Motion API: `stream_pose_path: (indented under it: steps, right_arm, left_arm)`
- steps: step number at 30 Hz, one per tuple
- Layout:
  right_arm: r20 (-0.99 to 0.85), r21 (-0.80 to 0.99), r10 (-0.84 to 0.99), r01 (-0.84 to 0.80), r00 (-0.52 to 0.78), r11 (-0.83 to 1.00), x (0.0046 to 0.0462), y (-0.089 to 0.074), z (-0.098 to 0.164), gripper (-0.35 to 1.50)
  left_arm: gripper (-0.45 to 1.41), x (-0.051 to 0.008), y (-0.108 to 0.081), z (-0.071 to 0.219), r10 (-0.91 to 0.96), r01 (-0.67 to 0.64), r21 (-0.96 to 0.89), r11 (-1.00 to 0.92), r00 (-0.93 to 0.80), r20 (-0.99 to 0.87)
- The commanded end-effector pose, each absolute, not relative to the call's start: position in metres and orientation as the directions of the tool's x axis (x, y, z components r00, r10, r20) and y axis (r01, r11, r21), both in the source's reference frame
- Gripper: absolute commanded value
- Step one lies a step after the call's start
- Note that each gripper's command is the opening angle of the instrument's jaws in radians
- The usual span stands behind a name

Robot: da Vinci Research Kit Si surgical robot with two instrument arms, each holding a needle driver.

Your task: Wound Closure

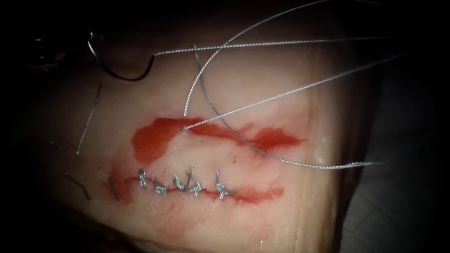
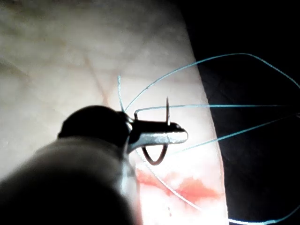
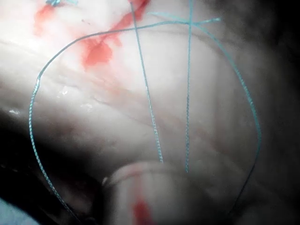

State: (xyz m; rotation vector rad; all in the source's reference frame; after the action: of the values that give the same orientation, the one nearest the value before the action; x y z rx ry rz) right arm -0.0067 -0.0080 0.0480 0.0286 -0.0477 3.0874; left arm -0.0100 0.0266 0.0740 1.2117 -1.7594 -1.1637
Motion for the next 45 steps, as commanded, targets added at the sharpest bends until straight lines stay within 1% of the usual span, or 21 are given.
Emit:
stream_pose_path:
  steps: [1, 2, 3, 4, 7, 9, 10, 12, 15, 18, 19, 21, 26, 29, 31, 39, 41, 42, 43, 44, 45]
  right_arm:
    - [0.018, -0.029, 0.04, -0.041, -0.999, -0.999, -0.0045, -0.008, 0.049, -0.35]
    - [0.013, -0.032, 0.035, -0.035, -0.999, -0.999, -0.004, -0.008, 0.048, -0.35]
    - [0.011, -0.034, 0.027, -0.028, -1.0, -0.999, -0.0034, -0.008, 0.048, 0.1]
    - [0.006, -0.032, 0.016, -0.016, -1.0, -0.999, -0.0026, -0.009, 0.048, 0.44]
    - [-0.008, -0.034, -0.01, 0.01, -1.0, -0.999, -0.0004, -0.009, 0.048, 0.51]
    - [-0.022, -0.04, -0.03, 0.031, -0.999, -0.999, 0.0025, -0.011, 0.047, 0.56]
    - [-0.021, -0.047, -0.024, 0.025, -0.999, -0.999, 0.0034, -0.011, 0.046, 0.61]
    - [-0.002, -0.069, -0.01, 0.01, -1.0, -0.998, 0.005, -0.012, 0.045, 0.62]
    - [0.11, -0.14, 0.013, -0.029, -0.994, -0.99, 0.0079, -0.013, 0.044, 0.62]
    - [0.292, -0.219, 0.005, -0.072, -0.956, -0.973, 0.0111, -0.015, 0.042, 0.86]
    - [0.334, -0.234, -0.004, -0.079, -0.943, -0.969, 0.0122, -0.015, 0.042, 0.89]
    - [0.391, -0.235, 0.017, -0.118, -0.92, -0.965, 0.0148, -0.016, 0.041, 0.88]
    - [0.409, -0.195, 0.067, -0.159, -0.91, -0.968, 0.0207, -0.018, 0.04, 0.79]
    - [0.413, -0.178, 0.079, -0.166, -0.907, -0.97, 0.0224, -0.018, 0.041, 0.79]
    - [0.421, -0.16, 0.111, -0.194, -0.9, -0.968, 0.0229, -0.018, 0.042, 0.83]
    - [0.436, -0.126, 0.165, -0.242, -0.885, -0.962, 0.023, -0.017, 0.045, 0.76]
    - [0.442, -0.113, 0.181, -0.255, -0.878, -0.96, 0.0233, -0.018, 0.045, 0.71]
    - [0.444, -0.108, 0.186, -0.258, -0.877, -0.96, 0.0234, -0.018, 0.046, 0.46]
    - [0.446, -0.105, 0.187, -0.259, -0.875, -0.96, 0.0236, -0.018, 0.046, -0.23]
    - [0.445, -0.117, 0.159, -0.233, -0.881, -0.966, 0.0236, -0.018, 0.046, -0.35]
    - [0.443, -0.132, 0.124, -0.201, -0.888, -0.971, 0.0236, -0.018, 0.046, -0.35]
  left_arm:
    - [-0.45, -0.0105, 0.027, 0.074, -0.945, -0.322, 0.933, 0.163, -0.323, 0.053]
    - [-0.45, -0.0105, 0.027, 0.074, -0.945, -0.322, 0.933, 0.163, -0.323, 0.053]
    - [-0.45, -0.0105, 0.027, 0.074, -0.945, -0.322, 0.933, 0.163, -0.324, 0.053]
    - [-0.45, -0.0105, 0.027, 0.074, -0.945, -0.322, 0.933, 0.163, -0.324, 0.053]
    - [-0.45, -0.0105, 0.027, 0.074, -0.945, -0.322, 0.933, 0.163, -0.324, 0.053]
    - [-0.45, -0.0105, 0.027, 0.074, -0.945, -0.324, 0.932, 0.163, -0.322, 0.054]
    - [-0.45, -0.0105, 0.027, 0.074, -0.945, -0.323, 0.932, 0.163, -0.322, 0.054]
    - [-0.45, -0.0105, 0.027, 0.074, -0.945, -0.323, 0.932, 0.163, -0.322, 0.054]
    - [-0.45, -0.0105, 0.027, 0.074, -0.945, -0.323, 0.932, 0.162, -0.322, 0.053]
    - [-0.45, -0.0105, 0.027, 0.074, -0.945, -0.323, 0.932, 0.162, -0.322, 0.053]
    - [-0.45, -0.0105, 0.027, 0.074, -0.945, -0.323, 0.932, 0.162, -0.323, 0.053]
    - [-0.45, -0.0105, 0.027, 0.074, -0.945, -0.323, 0.932, 0.162, -0.323, 0.053]
    - [-0.45, -0.0105, 0.027, 0.074, -0.945, -0.323, 0.932, 0.162, -0.323, 0.053]
    - [-0.45, -0.0105, 0.027, 0.074, -0.945, -0.323, 0.932, 0.162, -0.323, 0.053]
    - [-0.45, -0.0105, 0.027, 0.074, -0.945, -0.324, 0.932, 0.163, -0.322, 0.053]
    - [-0.45, -0.0107, 0.027, 0.074, -0.945, -0.323, 0.932, 0.164, -0.323, 0.054]
    - [-0.45, -0.0107, 0.027, 0.074, -0.945, -0.325, 0.931, 0.165, -0.321, 0.055]
    - [-0.45, -0.0107, 0.027, 0.074, -0.945, -0.325, 0.931, 0.165, -0.321, 0.055]
    - [-0.45, -0.0107, 0.027, 0.074, -0.945, -0.325, 0.931, 0.165, -0.321, 0.055]
    - [-0.45, -0.0107, 0.027, 0.074, -0.945, -0.325, 0.931, 0.165, -0.321, 0.055]
    - [-0.45, -0.0107, 0.027, 0.074, -0.945, -0.325, 0.931, 0.165, -0.321, 0.055]
